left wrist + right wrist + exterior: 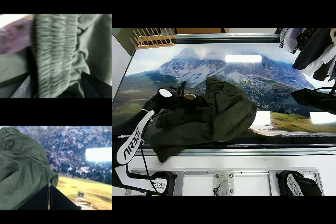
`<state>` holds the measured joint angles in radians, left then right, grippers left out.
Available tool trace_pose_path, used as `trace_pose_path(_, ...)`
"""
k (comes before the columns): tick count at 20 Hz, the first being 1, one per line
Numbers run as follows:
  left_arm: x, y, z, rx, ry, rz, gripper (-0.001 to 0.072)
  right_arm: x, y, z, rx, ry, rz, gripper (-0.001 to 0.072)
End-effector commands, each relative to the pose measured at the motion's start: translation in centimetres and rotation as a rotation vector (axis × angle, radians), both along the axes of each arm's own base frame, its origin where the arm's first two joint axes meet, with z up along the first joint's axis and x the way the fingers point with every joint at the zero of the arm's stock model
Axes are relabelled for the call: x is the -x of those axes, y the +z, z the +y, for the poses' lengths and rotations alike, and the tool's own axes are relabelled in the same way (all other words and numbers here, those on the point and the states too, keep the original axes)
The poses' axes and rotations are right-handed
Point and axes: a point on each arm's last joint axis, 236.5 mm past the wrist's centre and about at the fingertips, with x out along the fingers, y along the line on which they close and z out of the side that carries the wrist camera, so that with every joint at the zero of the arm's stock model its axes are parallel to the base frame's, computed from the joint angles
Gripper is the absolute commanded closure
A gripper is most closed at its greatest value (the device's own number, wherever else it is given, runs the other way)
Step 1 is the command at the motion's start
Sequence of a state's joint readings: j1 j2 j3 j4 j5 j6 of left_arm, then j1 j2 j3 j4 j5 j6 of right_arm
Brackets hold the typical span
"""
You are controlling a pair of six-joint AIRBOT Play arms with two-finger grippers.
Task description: Fold the clothes and pants, and hang the long-sleeved shirts on hangers.
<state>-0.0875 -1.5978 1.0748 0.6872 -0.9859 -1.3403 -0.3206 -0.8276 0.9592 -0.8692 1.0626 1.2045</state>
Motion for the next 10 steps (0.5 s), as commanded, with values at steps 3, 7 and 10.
trace_pose_path(3,-1.1,0.2,-4.2,0.076,-0.095,-0.015,0.0077,0.3,-0.4,0.3,-0.008,0.016,0.022,0.069)
trace_pose_path(7,-2.5,2.7,-5.8,0.091,-0.136,-0.082,0.0687,1.4,-1.7,1.2,-0.026,0.064,0.094,0.069)
trace_pose_path(10,-5.0,8.9,-4.9,0.117,-0.147,-0.21,0.0688,2.3,-3.7,1.8,0.053,0.103,0.166,0.0692)
